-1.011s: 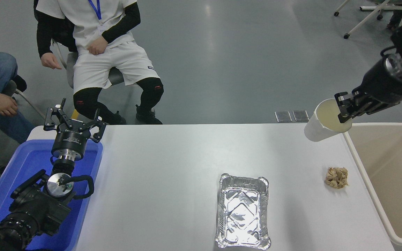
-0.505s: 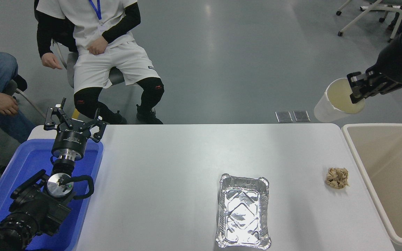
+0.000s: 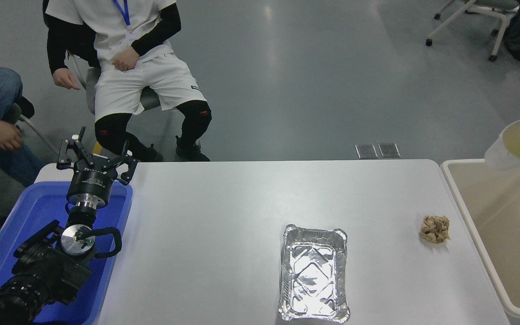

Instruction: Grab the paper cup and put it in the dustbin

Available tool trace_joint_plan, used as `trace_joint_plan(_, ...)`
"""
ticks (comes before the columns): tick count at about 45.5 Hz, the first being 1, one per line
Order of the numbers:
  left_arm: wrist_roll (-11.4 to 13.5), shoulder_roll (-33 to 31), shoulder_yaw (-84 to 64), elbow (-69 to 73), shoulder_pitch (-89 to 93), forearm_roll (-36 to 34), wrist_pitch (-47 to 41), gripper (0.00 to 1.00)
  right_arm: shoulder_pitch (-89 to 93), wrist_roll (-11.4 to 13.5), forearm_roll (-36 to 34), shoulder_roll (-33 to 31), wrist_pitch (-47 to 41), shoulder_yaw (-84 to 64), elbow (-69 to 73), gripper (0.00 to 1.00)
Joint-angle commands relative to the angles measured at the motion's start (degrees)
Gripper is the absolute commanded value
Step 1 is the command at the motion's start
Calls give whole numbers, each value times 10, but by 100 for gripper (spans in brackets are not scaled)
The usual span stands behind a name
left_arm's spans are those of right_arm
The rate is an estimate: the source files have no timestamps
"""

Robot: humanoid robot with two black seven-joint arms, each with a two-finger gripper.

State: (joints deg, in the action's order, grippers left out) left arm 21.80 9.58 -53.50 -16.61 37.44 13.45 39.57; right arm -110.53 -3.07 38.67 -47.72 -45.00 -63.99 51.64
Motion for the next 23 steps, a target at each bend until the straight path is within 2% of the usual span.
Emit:
trace_joint_plan(1,1,0,0,0,0,0,0,99,184,1,-2,-42,0,130,-145,0)
trace_joint_plan(9,0,0,0,0,0,0,0,99,317,0,-1,-41,0,243,-246,0)
trace_joint_plan(23,0,0,0,0,0,0,0,99,448,1,-32,-12,0,269,-334,0)
